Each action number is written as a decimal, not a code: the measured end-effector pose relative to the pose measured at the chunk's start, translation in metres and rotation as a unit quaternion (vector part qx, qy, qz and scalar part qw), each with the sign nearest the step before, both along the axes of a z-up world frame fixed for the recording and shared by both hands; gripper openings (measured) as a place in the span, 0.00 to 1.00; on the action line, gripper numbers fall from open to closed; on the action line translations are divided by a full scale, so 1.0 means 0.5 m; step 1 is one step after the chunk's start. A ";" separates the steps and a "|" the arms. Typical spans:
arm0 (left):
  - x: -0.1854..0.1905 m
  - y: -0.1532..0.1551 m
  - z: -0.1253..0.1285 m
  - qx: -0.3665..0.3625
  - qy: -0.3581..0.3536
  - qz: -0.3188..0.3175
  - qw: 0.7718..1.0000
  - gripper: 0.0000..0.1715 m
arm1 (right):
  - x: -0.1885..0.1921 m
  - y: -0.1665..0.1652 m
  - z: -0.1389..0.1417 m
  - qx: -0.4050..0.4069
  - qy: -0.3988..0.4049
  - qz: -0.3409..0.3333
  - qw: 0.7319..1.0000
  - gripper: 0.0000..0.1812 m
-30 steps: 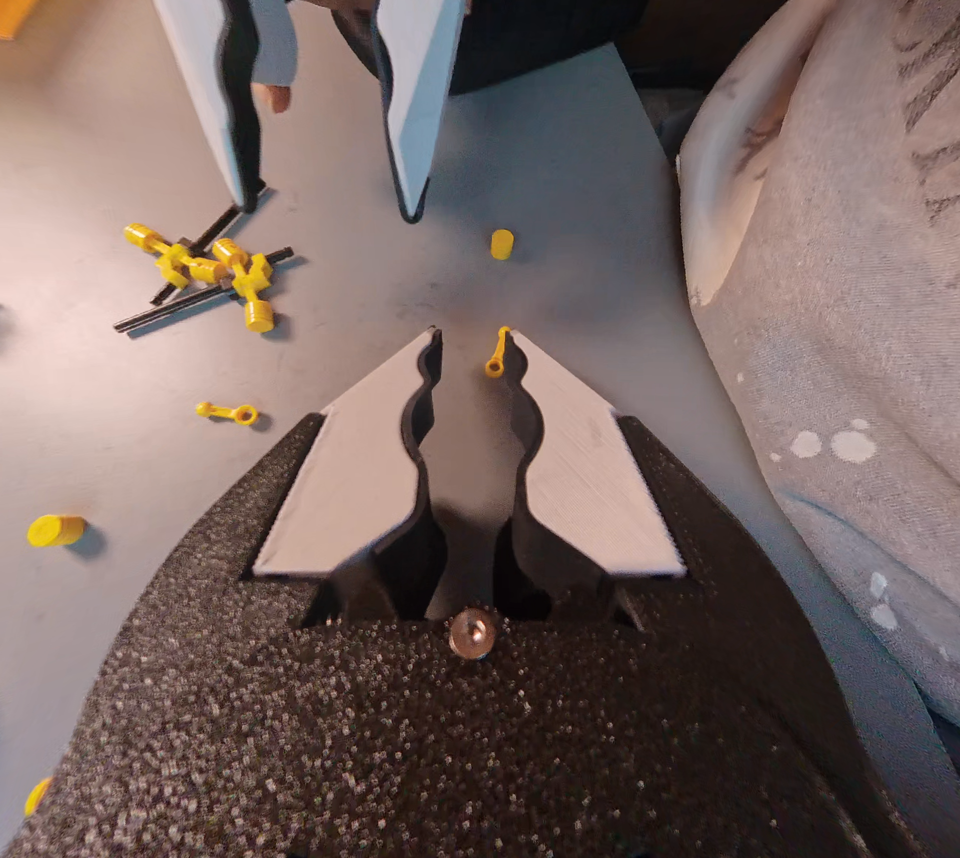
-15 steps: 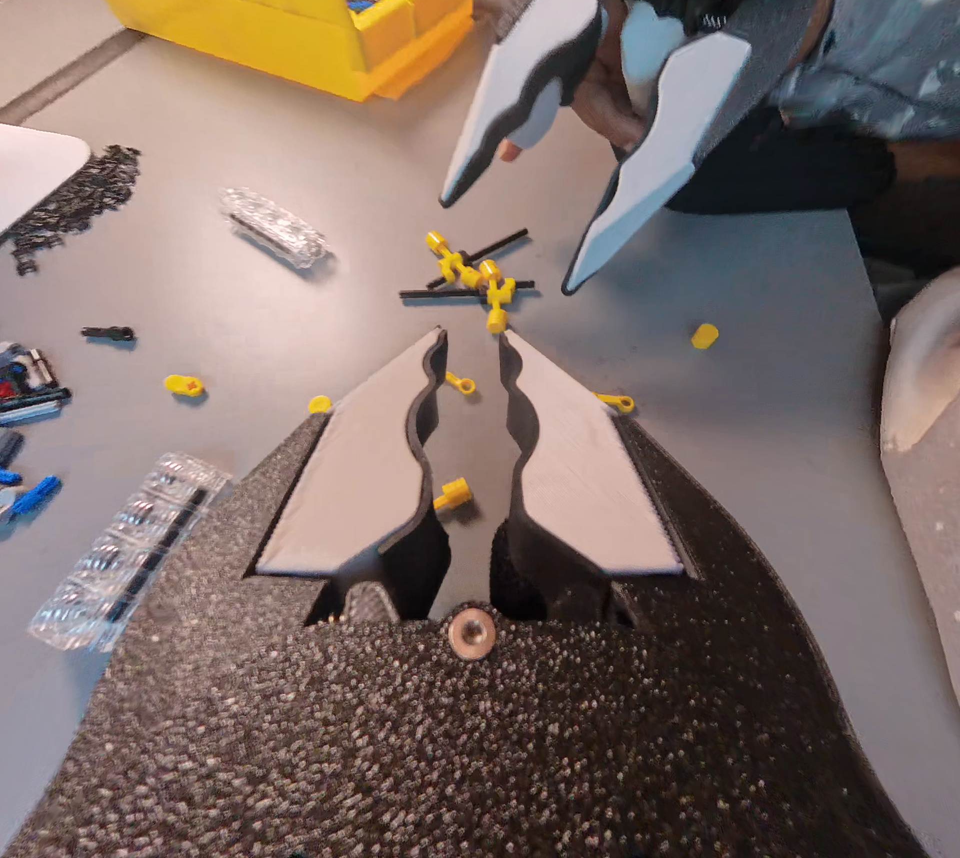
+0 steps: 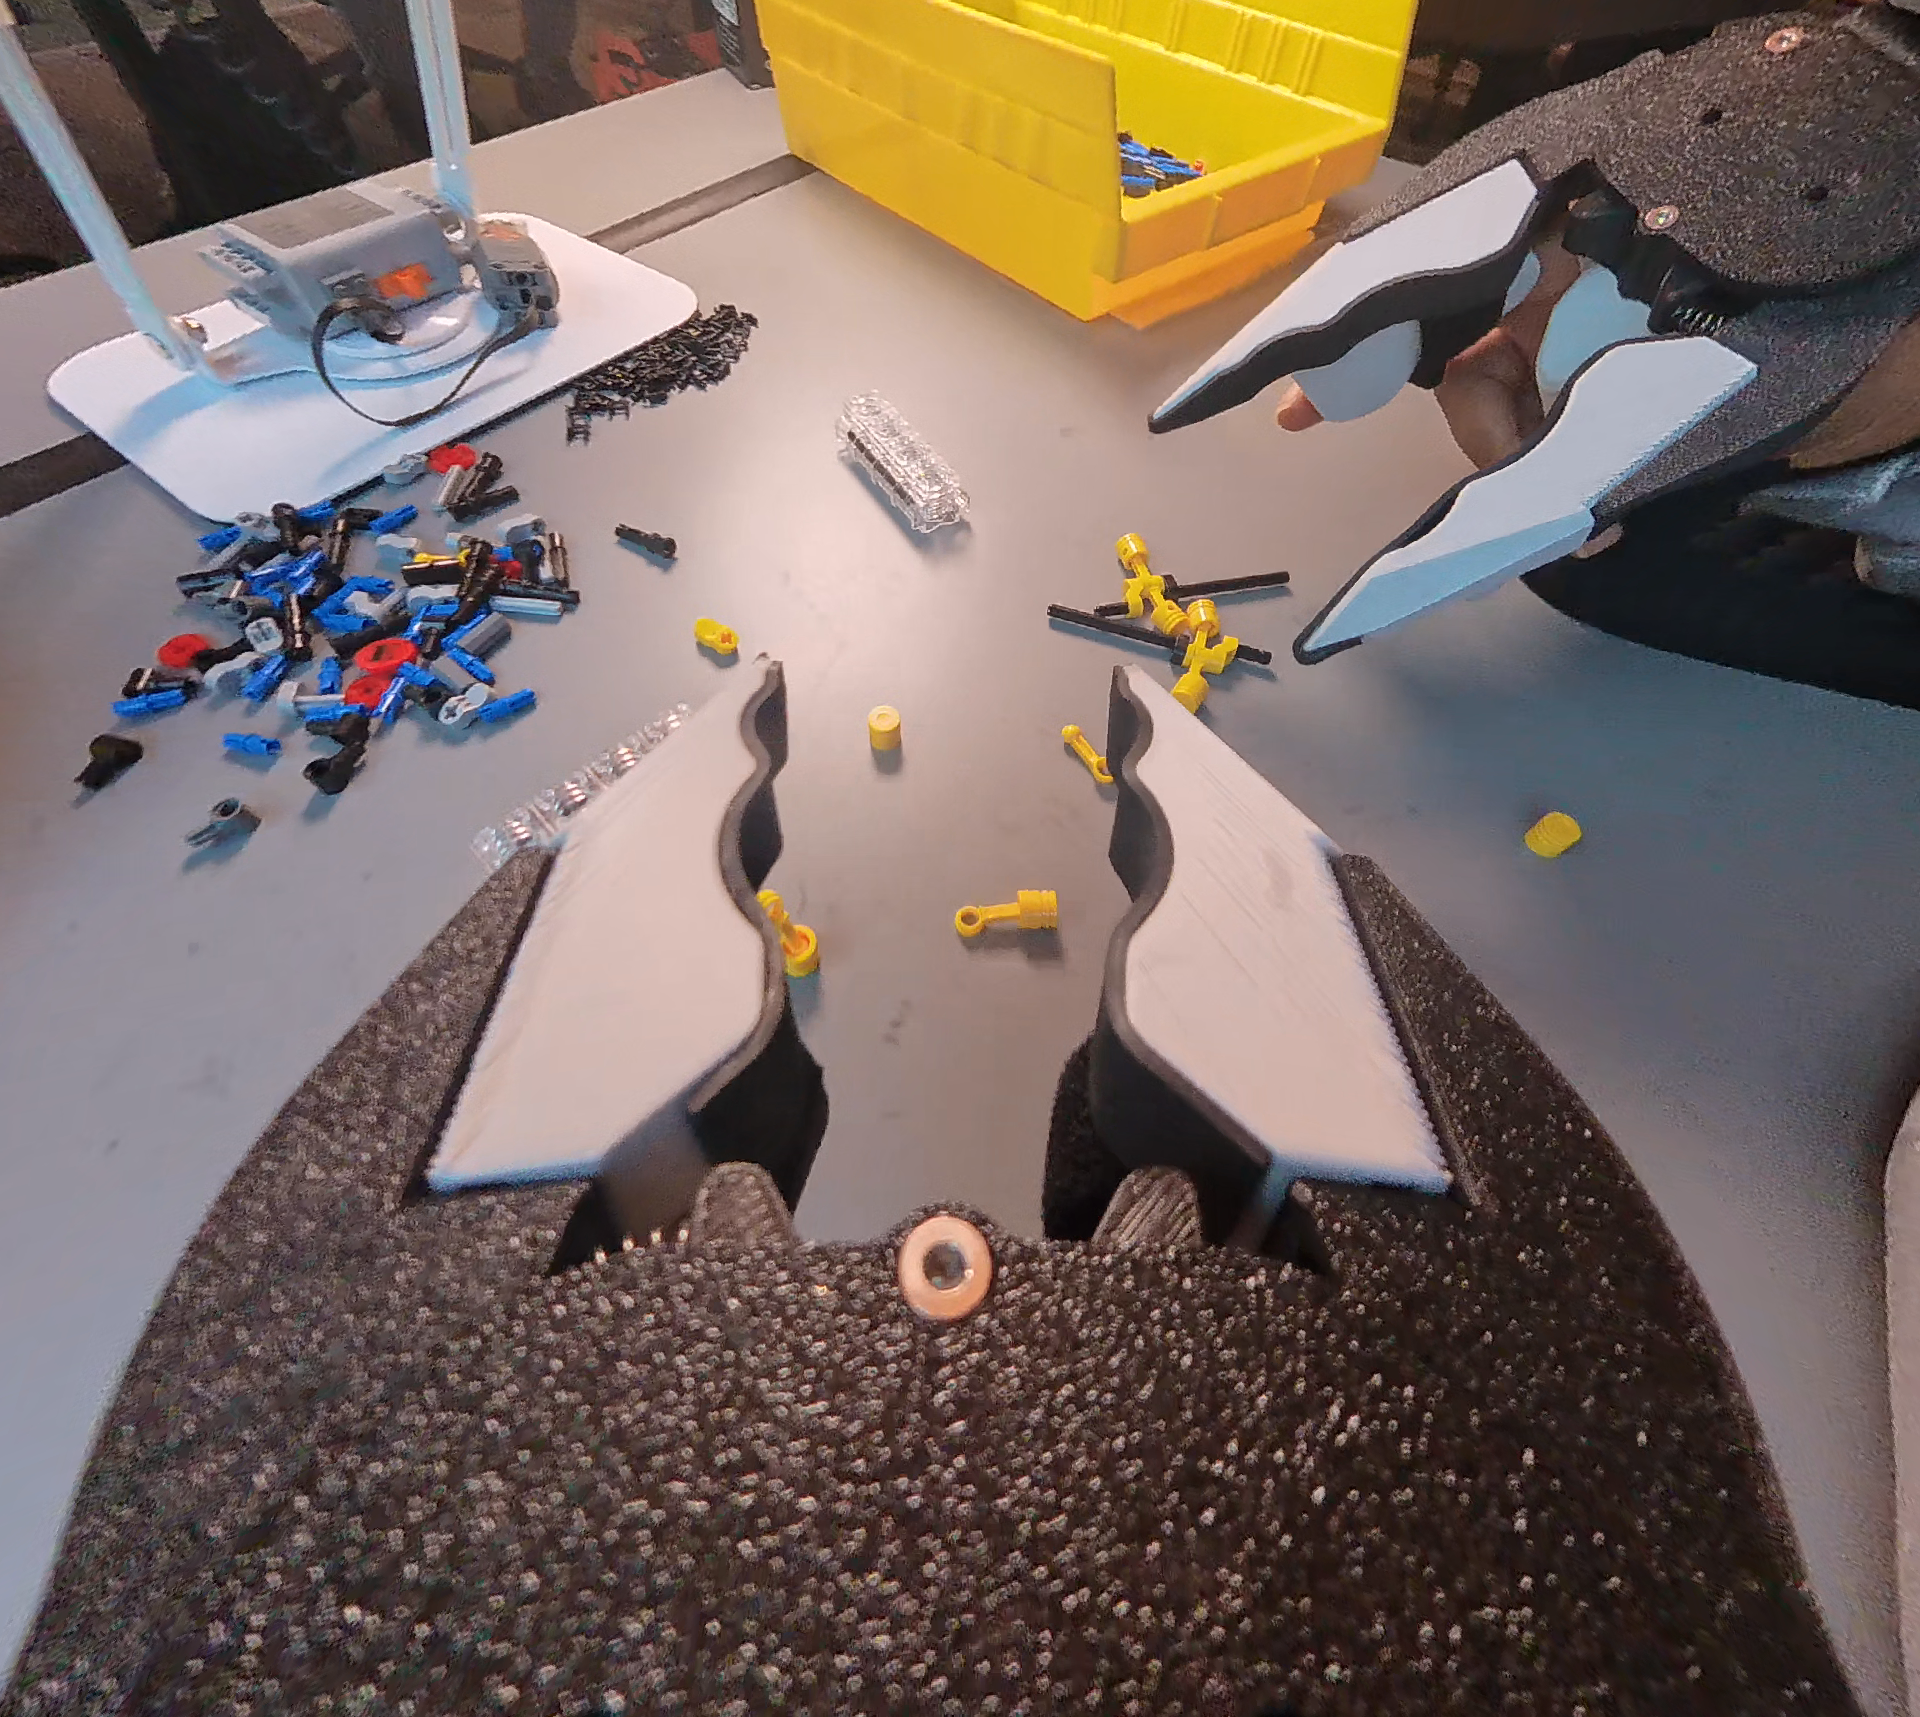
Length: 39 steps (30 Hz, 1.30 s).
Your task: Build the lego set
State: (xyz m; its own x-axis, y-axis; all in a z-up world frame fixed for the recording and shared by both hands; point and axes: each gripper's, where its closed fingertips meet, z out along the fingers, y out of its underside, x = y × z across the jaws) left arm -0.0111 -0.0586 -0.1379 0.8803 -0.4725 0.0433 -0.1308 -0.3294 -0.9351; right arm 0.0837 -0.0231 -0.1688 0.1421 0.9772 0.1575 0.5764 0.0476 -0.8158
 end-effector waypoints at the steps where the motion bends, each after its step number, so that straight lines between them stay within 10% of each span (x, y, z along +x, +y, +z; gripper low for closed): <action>1: -0.003 -0.006 0.003 0.003 -0.004 0.010 1.000 0.37 | 0.002 0.002 0.004 0.002 0.004 -0.007 1.000 0.45; 25: -0.077 -0.159 -0.016 -0.034 0.008 0.163 0.986 0.56 | 0.233 -0.040 0.067 0.018 0.048 -0.192 0.980 0.64; 39: -0.114 -0.283 -0.012 -0.018 -0.011 0.227 0.974 0.58 | 0.165 -0.079 0.071 0.025 0.040 -0.133 0.990 0.64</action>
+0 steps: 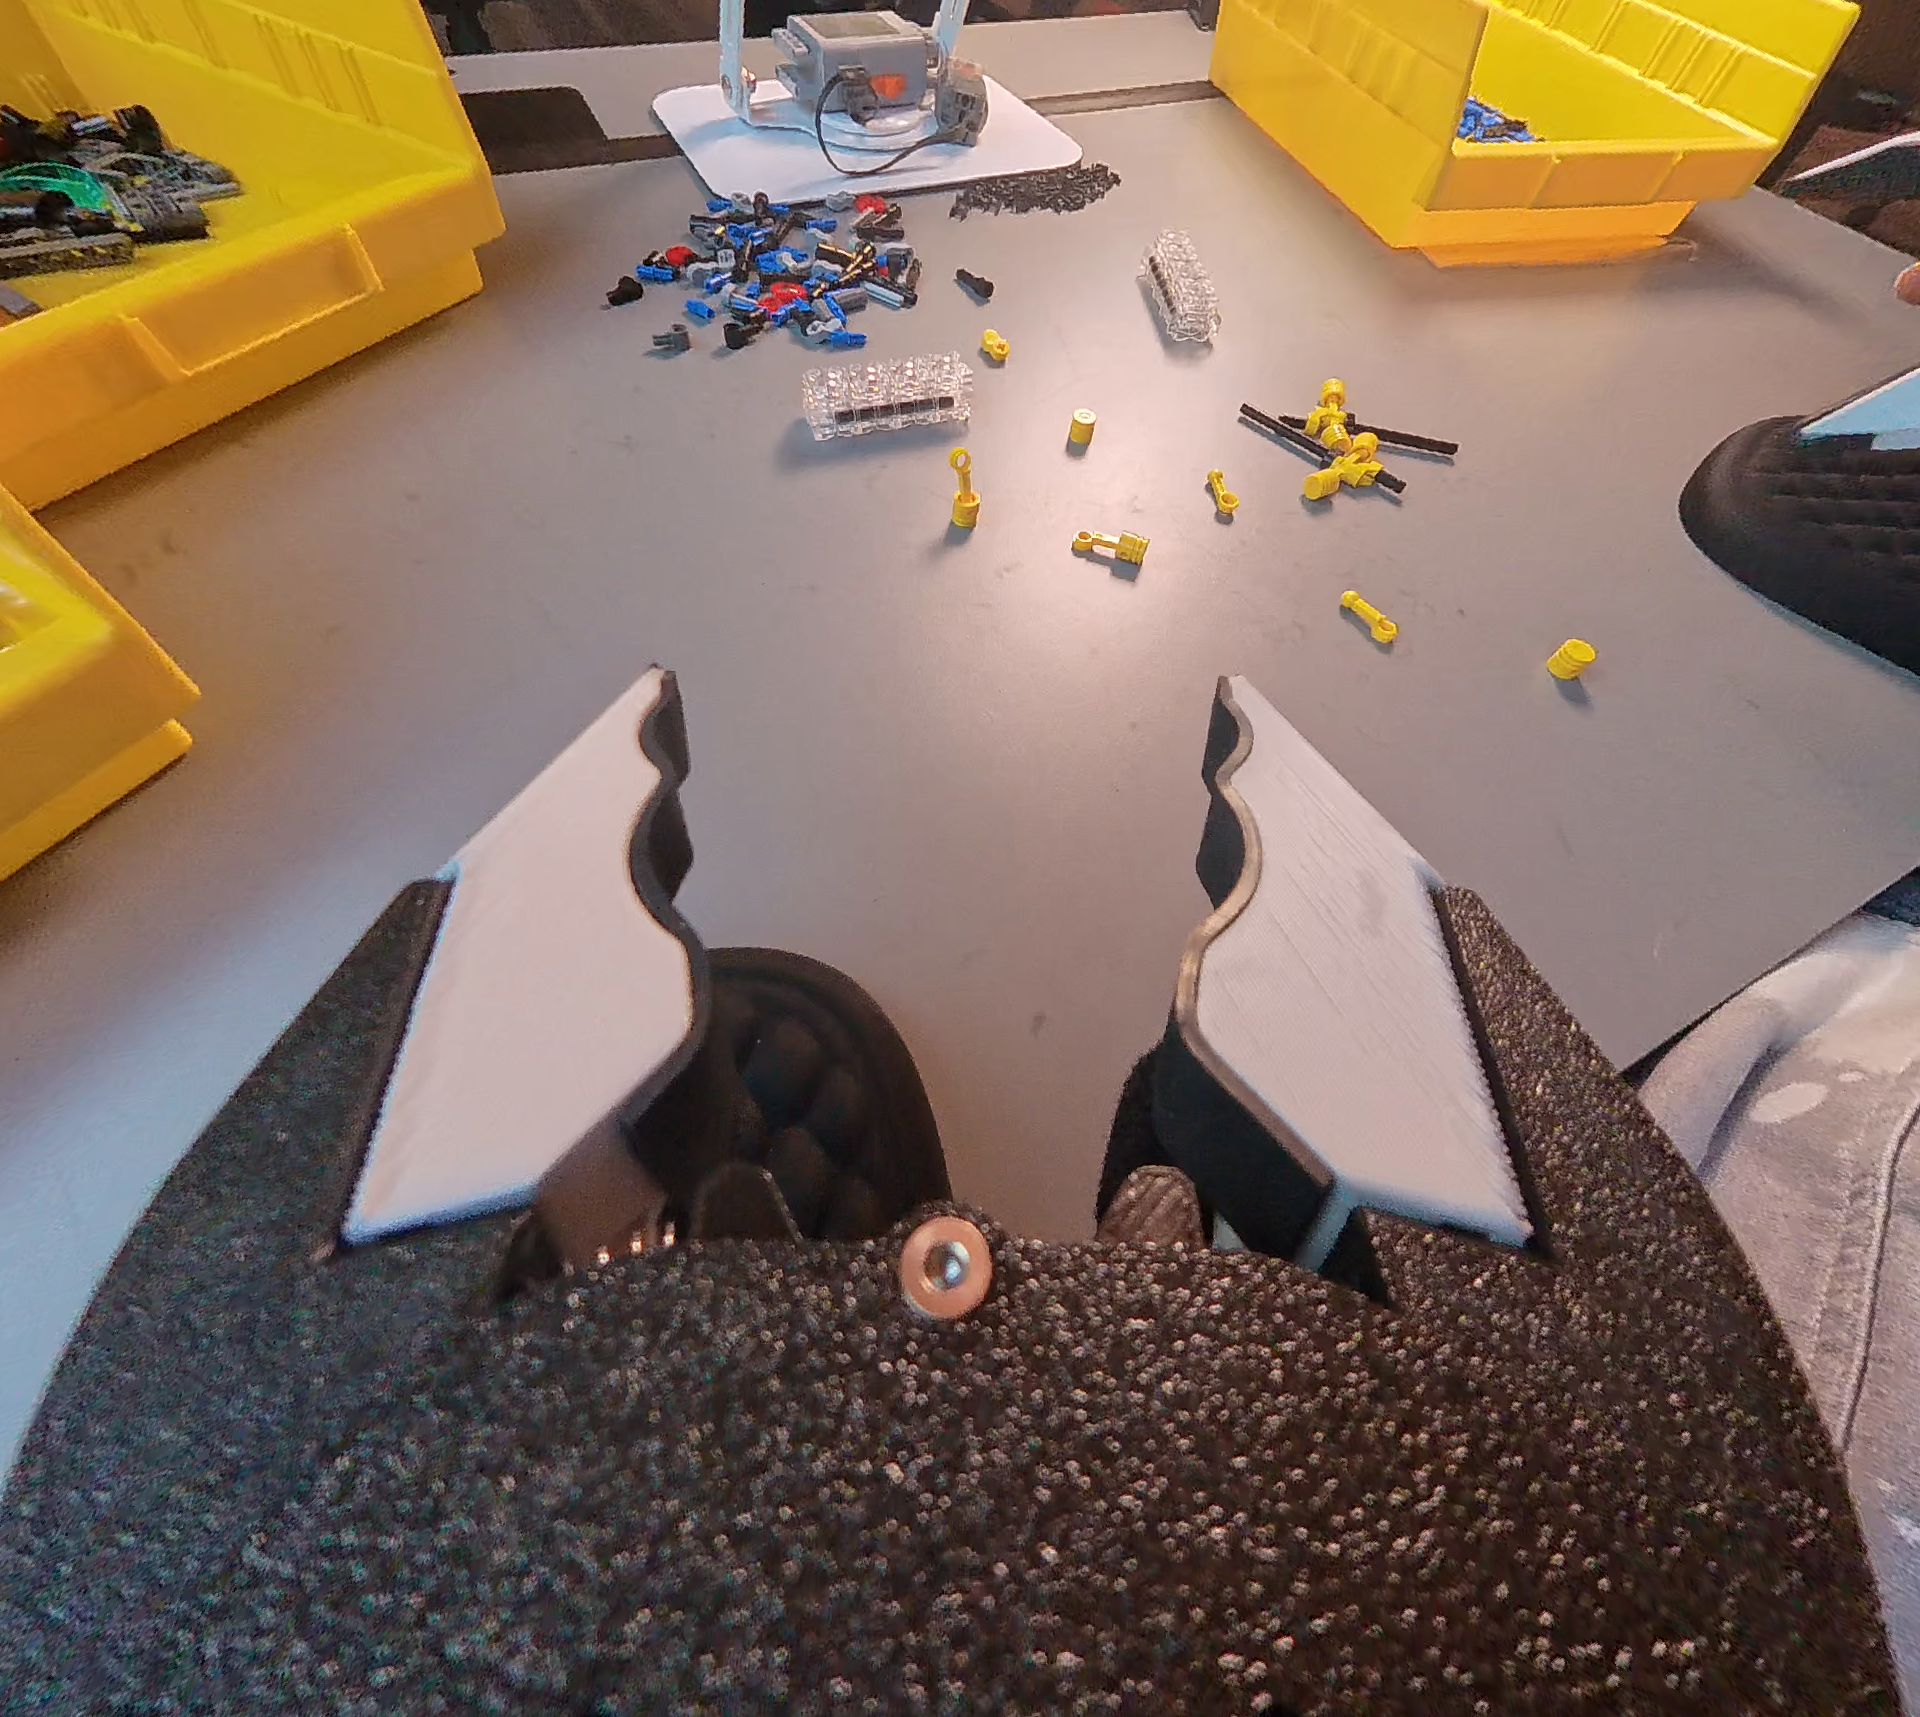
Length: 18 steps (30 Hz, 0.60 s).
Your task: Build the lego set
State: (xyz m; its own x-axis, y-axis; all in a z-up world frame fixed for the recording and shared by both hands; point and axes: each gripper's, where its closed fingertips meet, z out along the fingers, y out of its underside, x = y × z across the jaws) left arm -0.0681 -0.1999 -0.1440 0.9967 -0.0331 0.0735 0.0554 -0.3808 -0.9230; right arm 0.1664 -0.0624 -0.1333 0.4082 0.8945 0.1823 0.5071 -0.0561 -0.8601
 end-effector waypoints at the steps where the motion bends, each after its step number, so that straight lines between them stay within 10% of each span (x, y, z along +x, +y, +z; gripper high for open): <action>1: 0.003 0.001 -0.003 -0.005 0.002 -0.004 1.000 0.58 | 0.000 -0.002 -0.008 -0.006 -0.006 0.003 1.000 0.64; 18: 0.112 0.114 -0.021 -0.029 0.038 -0.131 0.990 0.55 | 0.053 -0.065 -0.037 0.011 -0.017 0.002 1.000 0.45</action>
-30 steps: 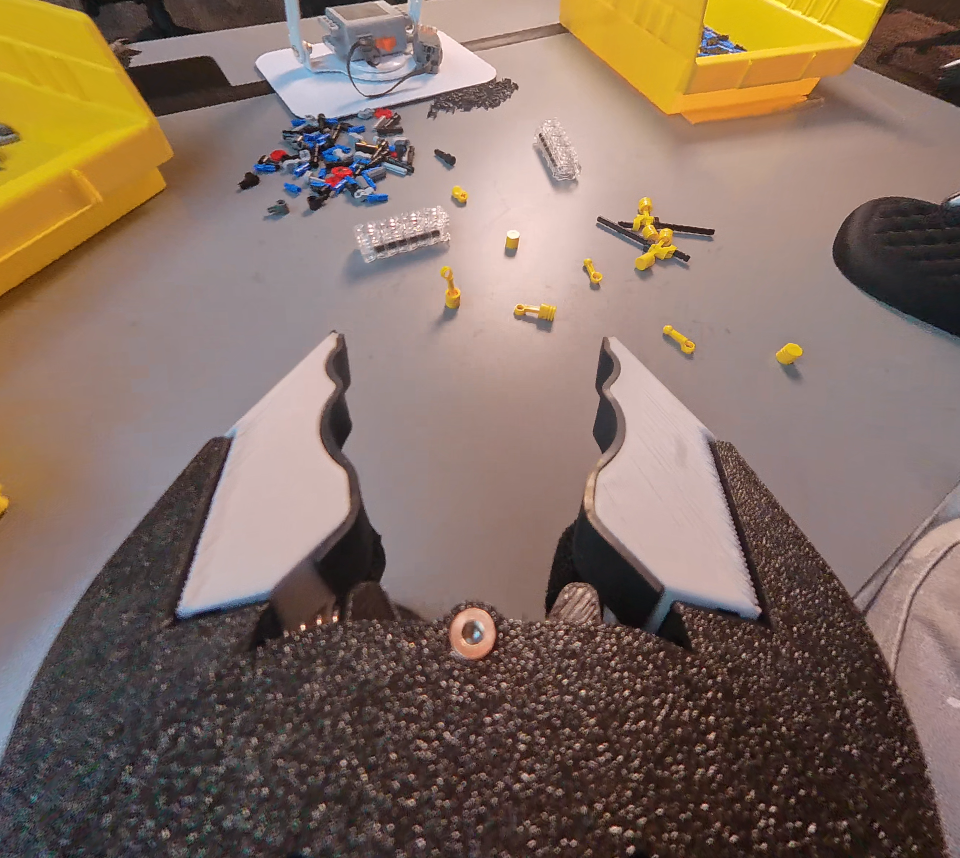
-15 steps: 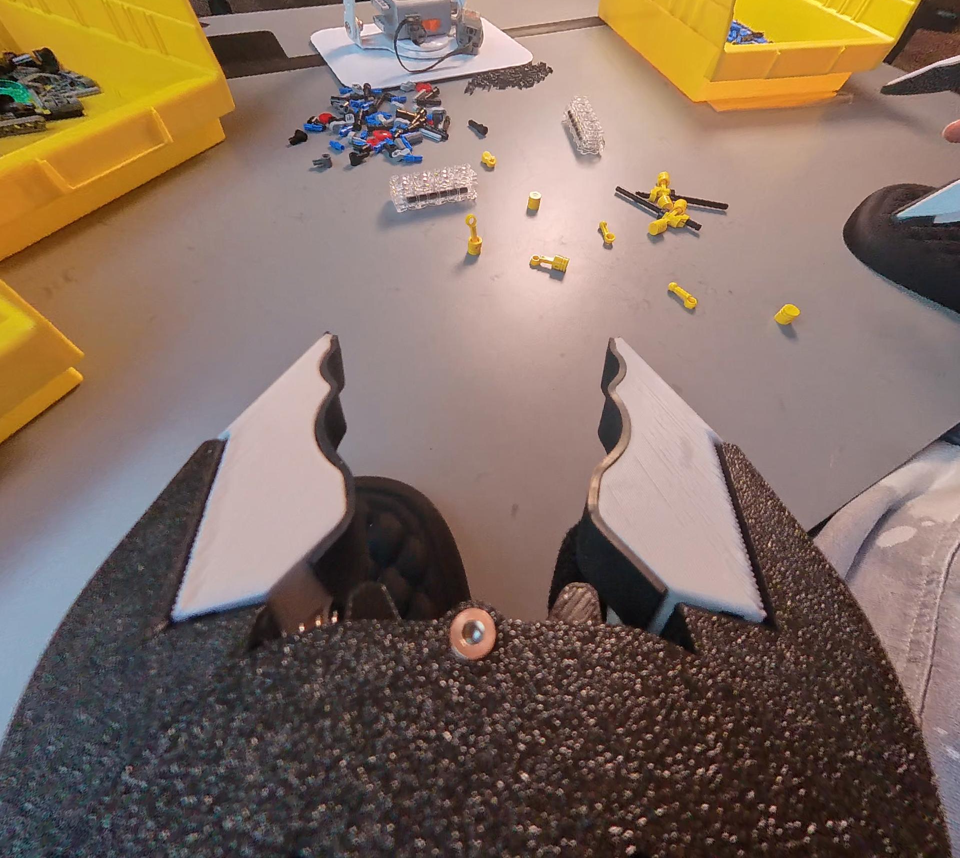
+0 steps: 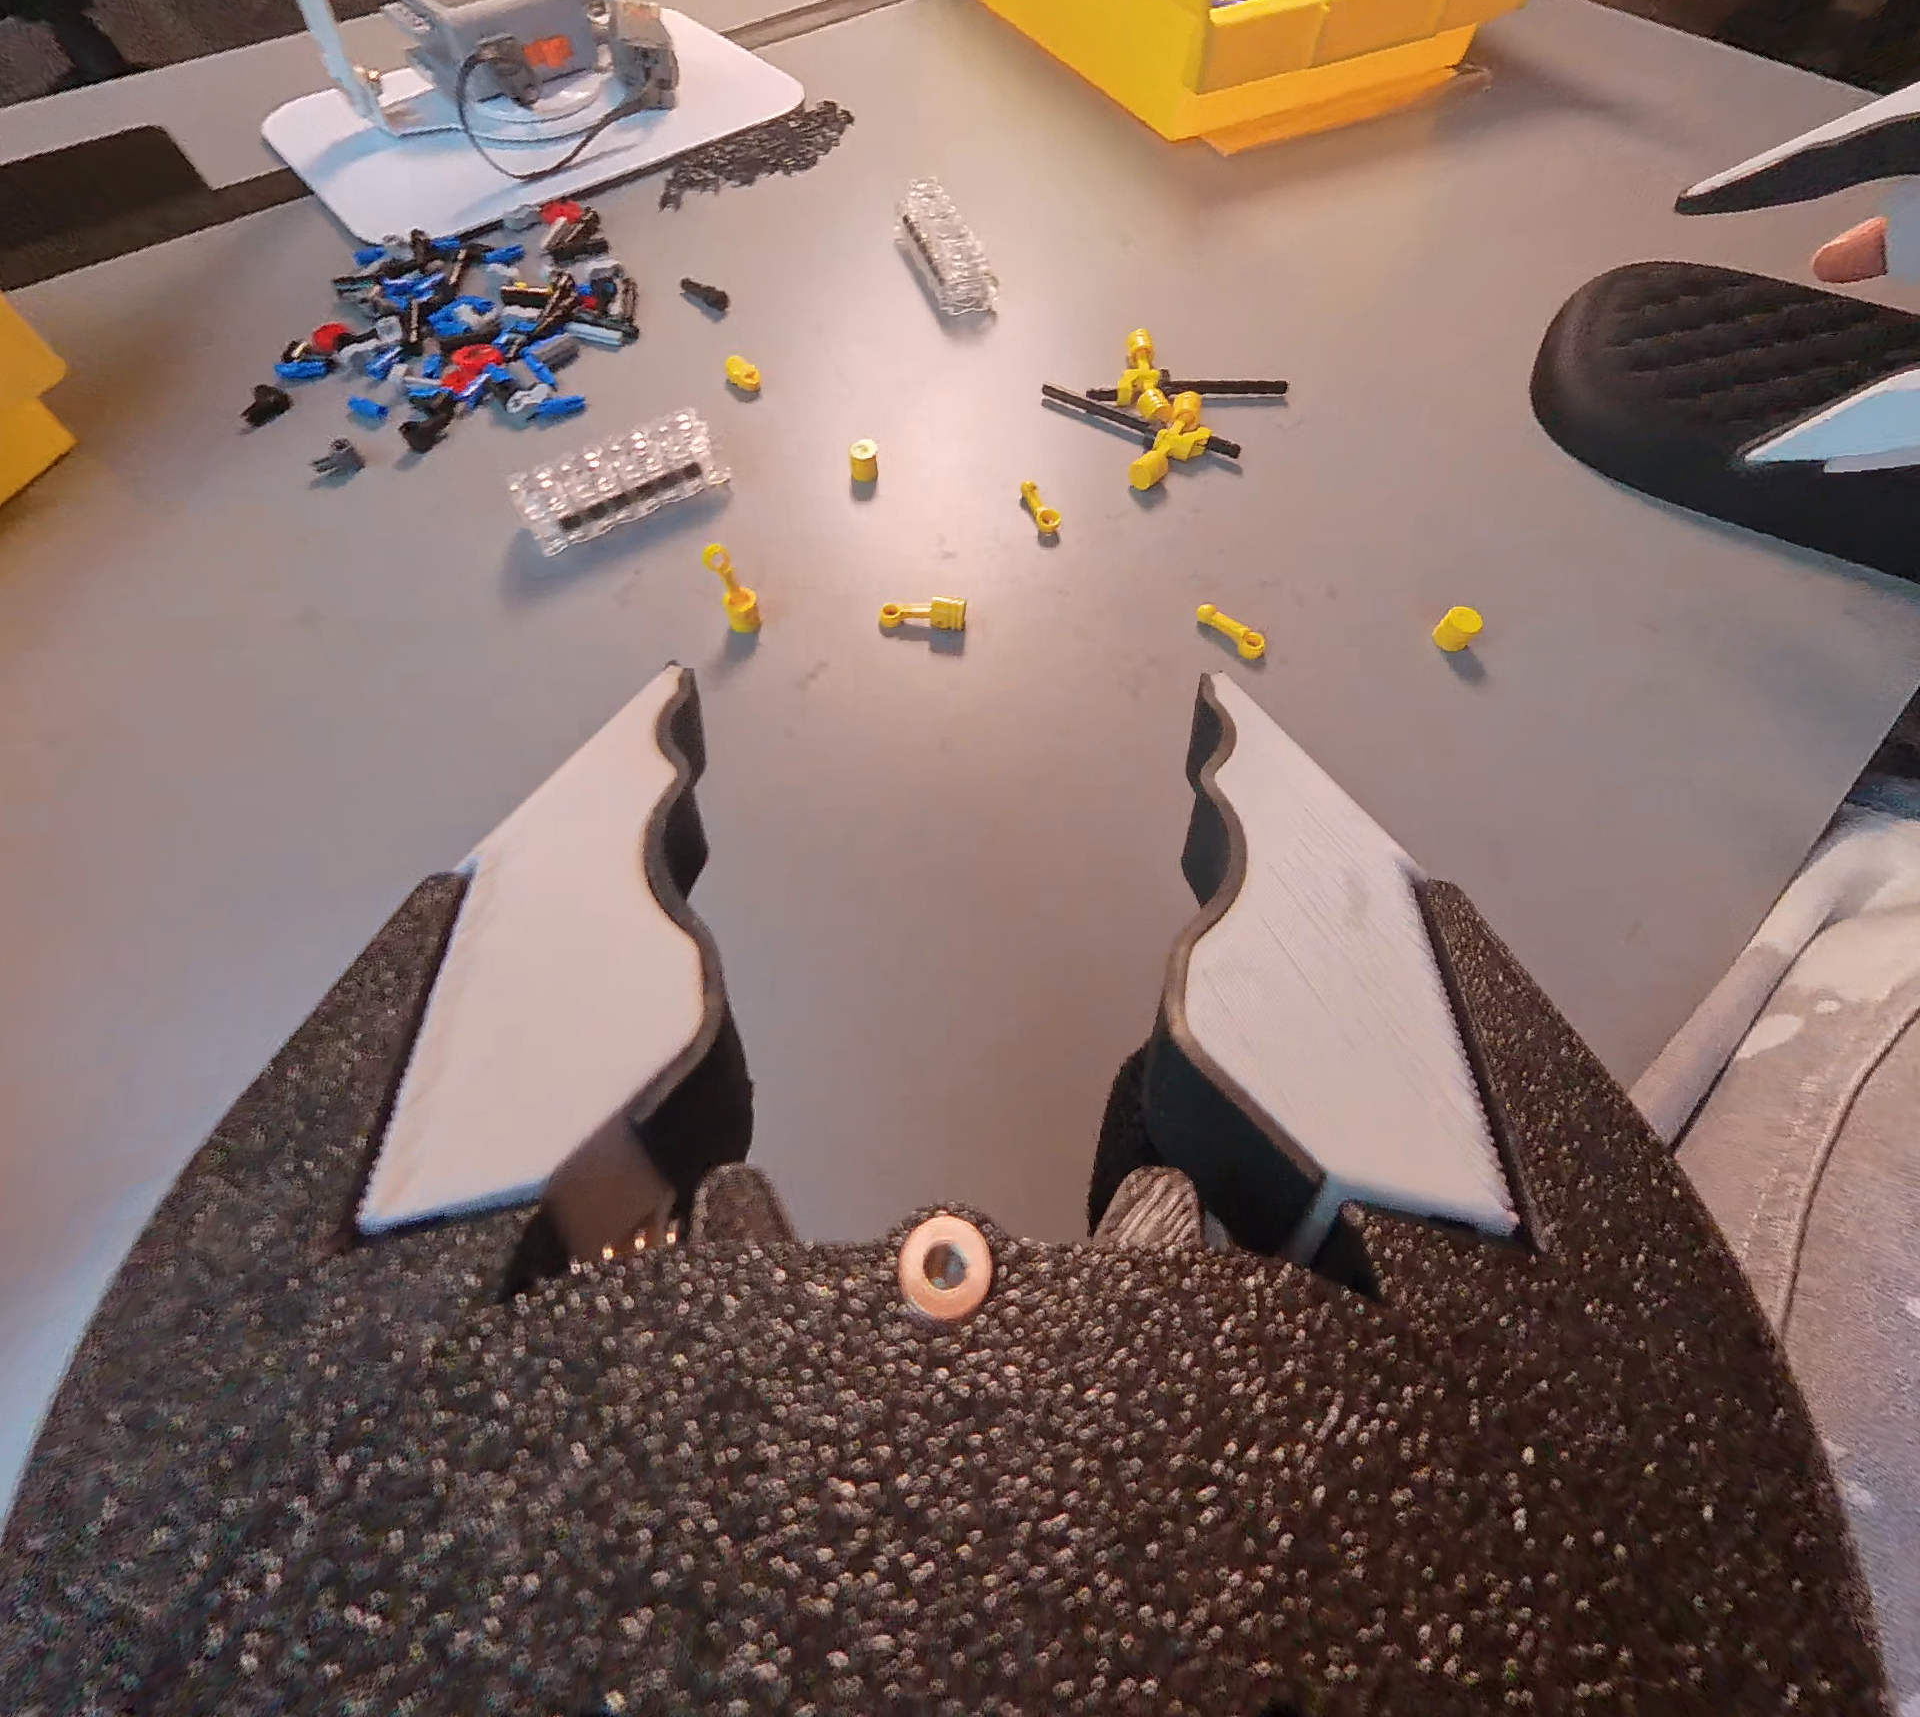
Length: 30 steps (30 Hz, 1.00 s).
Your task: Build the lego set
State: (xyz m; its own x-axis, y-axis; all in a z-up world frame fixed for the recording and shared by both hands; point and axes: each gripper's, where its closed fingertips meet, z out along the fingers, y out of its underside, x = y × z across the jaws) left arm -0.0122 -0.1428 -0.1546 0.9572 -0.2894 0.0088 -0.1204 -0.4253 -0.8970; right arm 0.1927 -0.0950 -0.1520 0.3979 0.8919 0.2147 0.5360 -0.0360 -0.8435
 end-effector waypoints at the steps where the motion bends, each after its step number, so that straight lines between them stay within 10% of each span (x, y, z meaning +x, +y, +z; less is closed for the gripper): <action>1: 0.010 0.007 0.001 0.002 0.001 -0.009 1.000 0.55 | 0.005 -0.003 0.001 0.001 -0.003 -0.003 1.000 0.45; 30: -0.056 -0.073 0.020 0.021 -0.009 0.095 0.995 0.55 | -0.069 0.017 0.007 -0.007 0.017 0.039 0.999 0.51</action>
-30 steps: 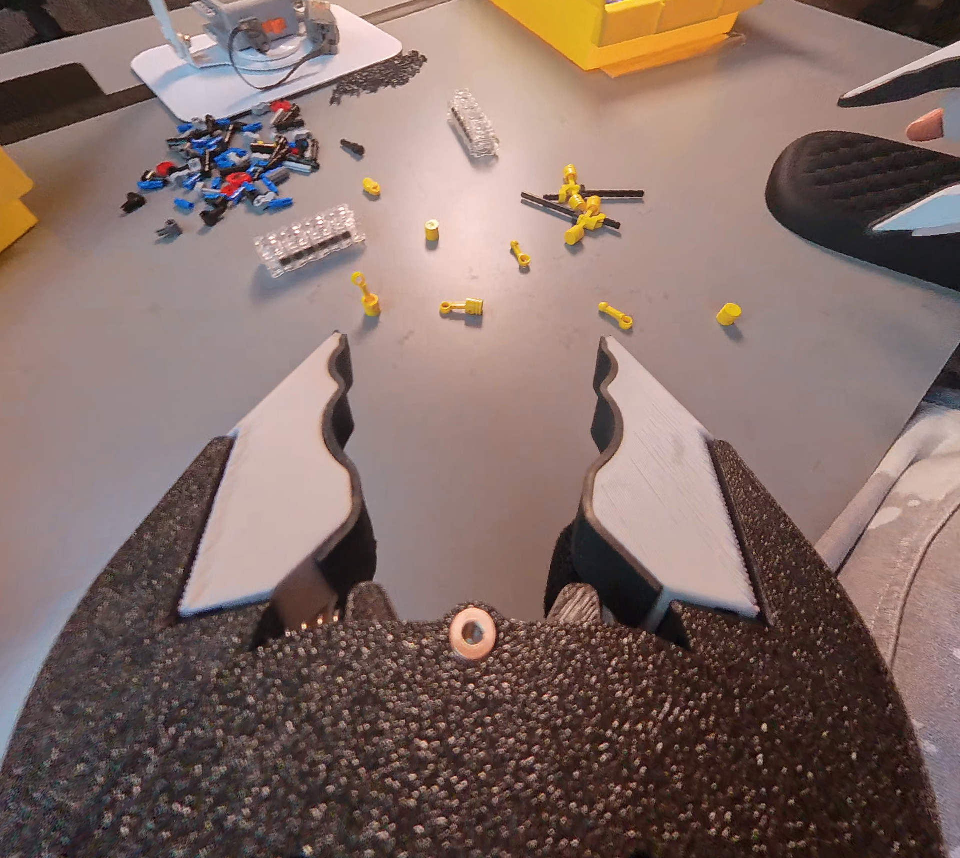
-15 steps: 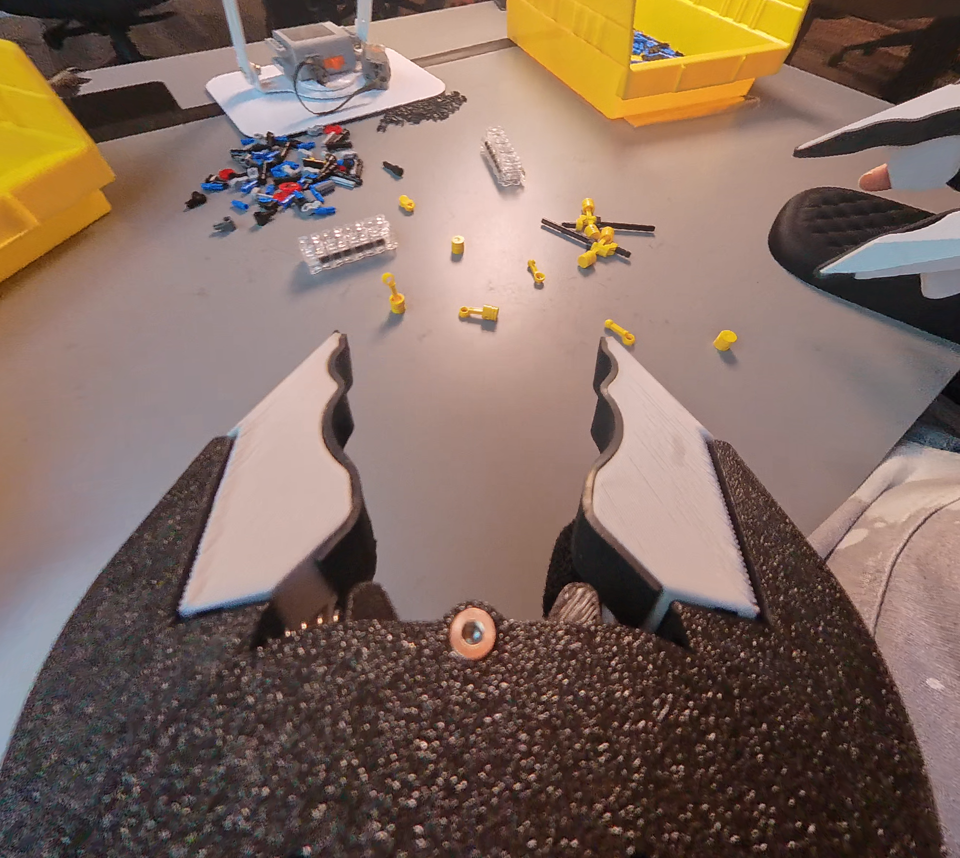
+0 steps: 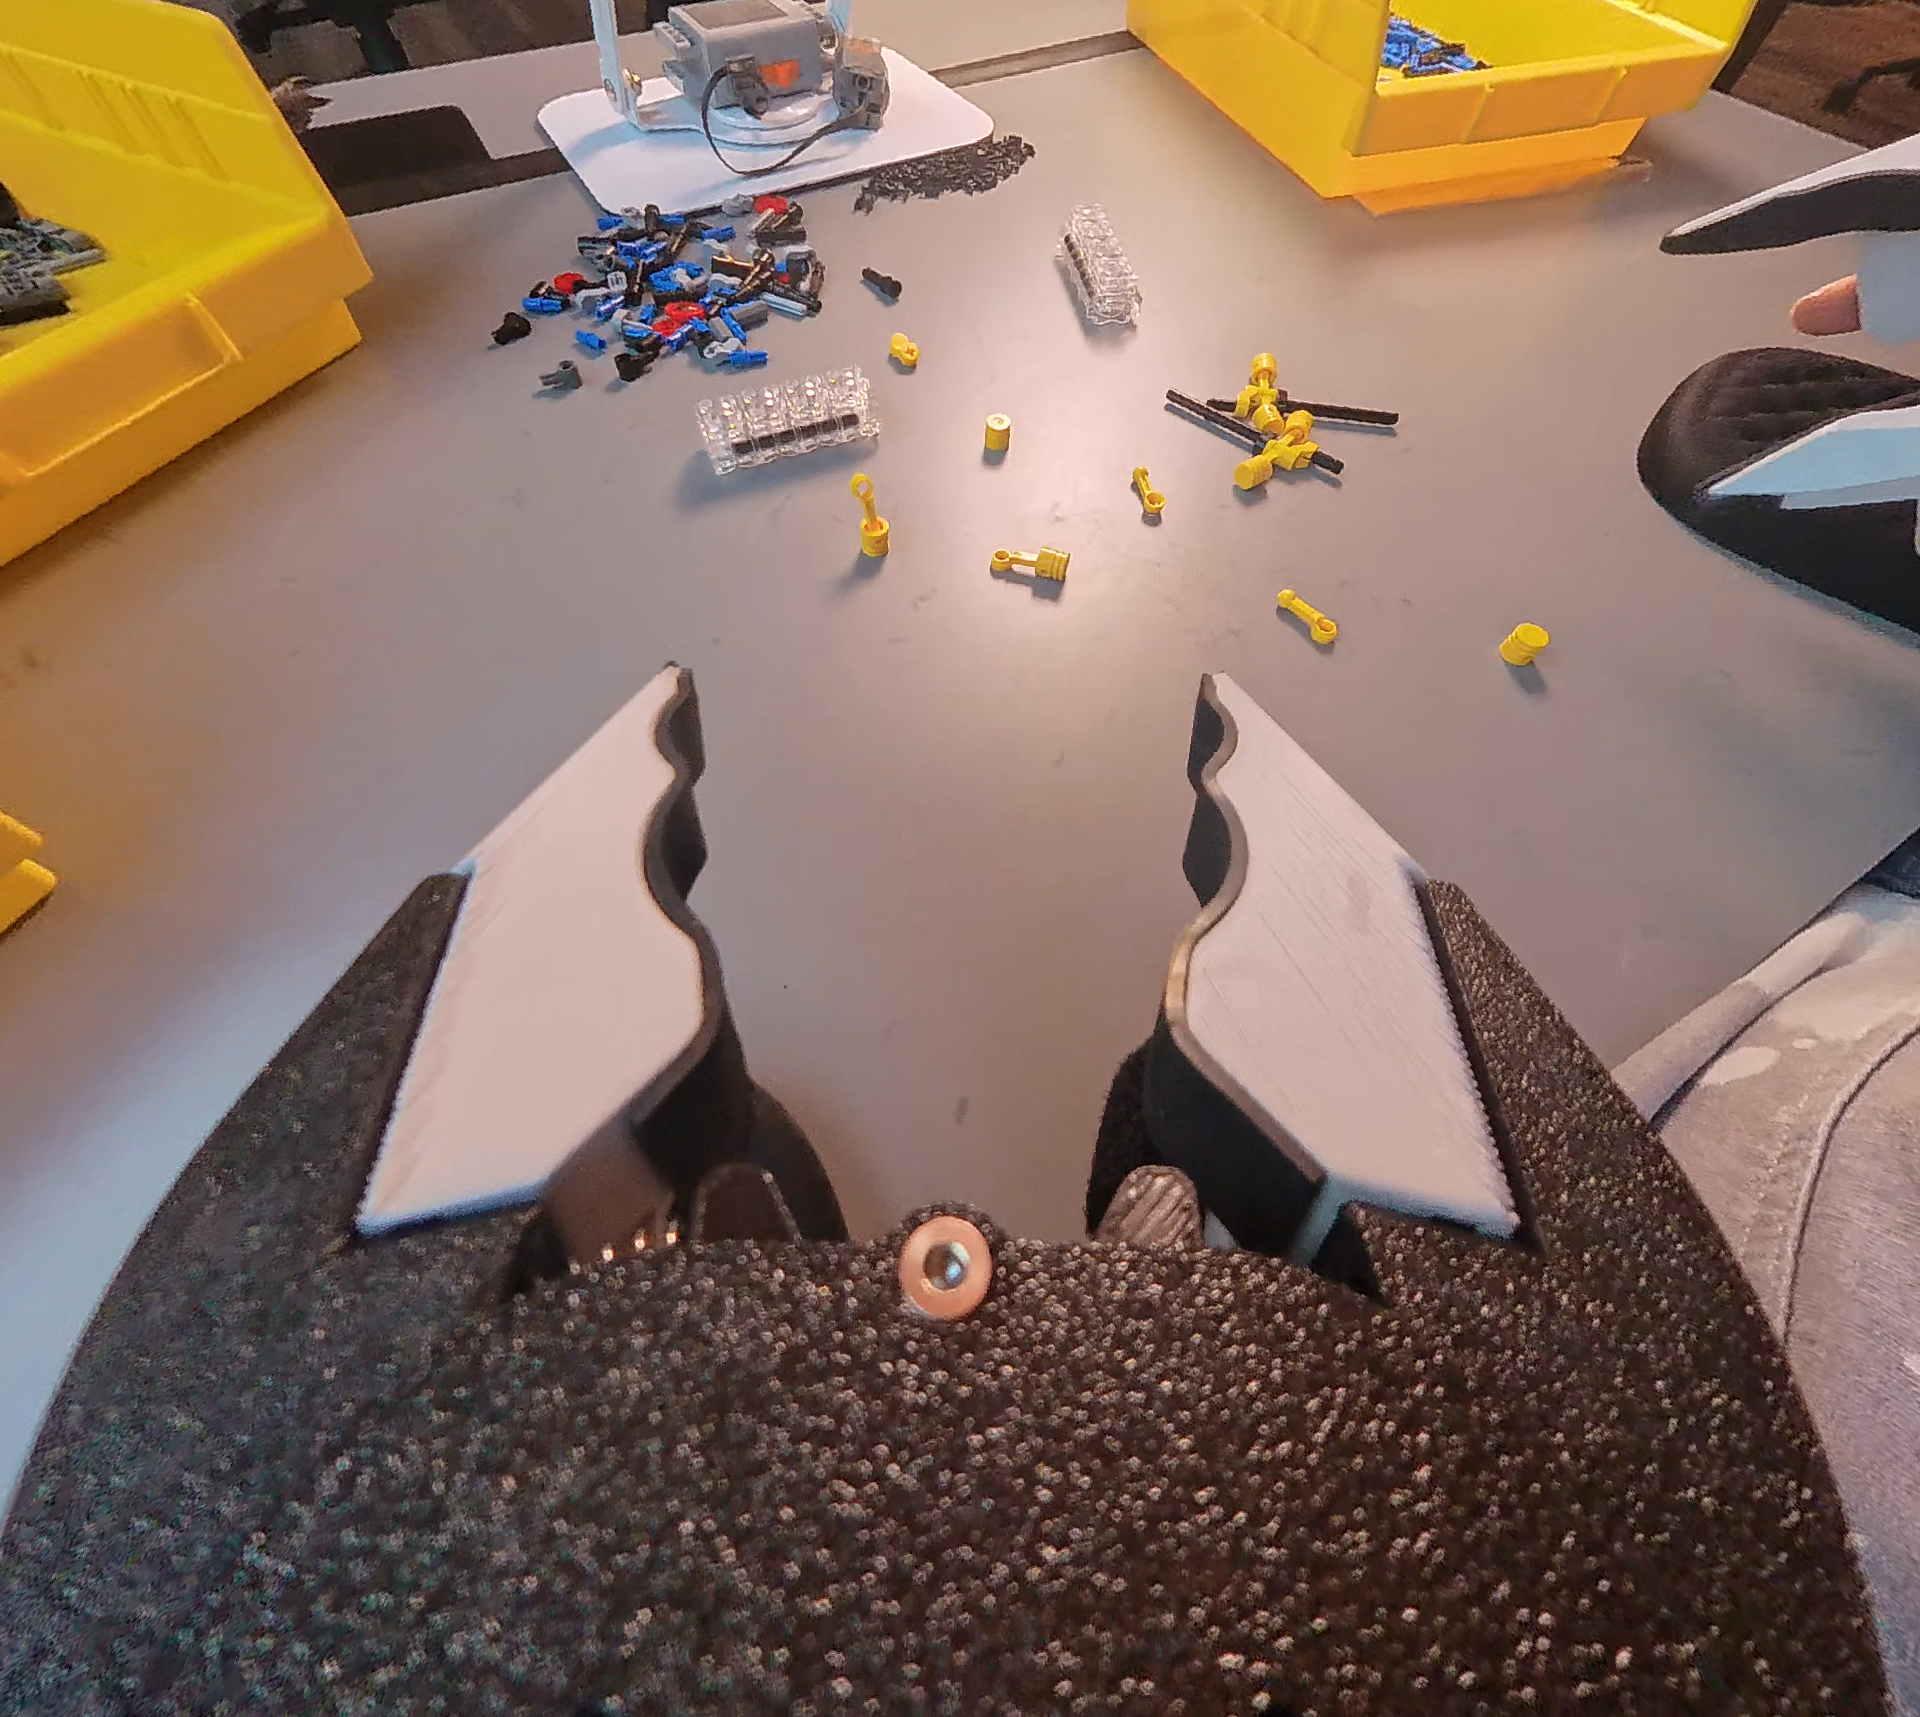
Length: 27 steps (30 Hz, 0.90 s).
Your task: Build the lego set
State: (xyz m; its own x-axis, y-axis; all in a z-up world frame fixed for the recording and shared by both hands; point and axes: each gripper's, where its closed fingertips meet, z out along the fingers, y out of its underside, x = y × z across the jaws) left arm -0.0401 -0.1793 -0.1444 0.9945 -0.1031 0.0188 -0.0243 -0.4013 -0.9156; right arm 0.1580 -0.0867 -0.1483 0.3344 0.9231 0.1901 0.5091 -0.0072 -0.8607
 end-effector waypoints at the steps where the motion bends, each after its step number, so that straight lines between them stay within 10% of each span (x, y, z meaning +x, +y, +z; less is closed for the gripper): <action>1: 0.002 0.003 0.001 0.000 0.000 -0.004 1.000 0.55 | 0.004 0.002 0.002 0.001 0.002 -0.004 1.000 0.51; 17: 0.023 0.054 0.001 0.005 0.012 -0.040 0.999 0.53 | 0.003 -0.028 0.004 0.020 0.006 -0.020 1.000 0.49; 27: 0.012 0.131 -0.019 -0.023 0.052 -0.017 0.998 0.49 | -0.135 -0.121 0.082 0.043 0.071 0.108 0.991 0.37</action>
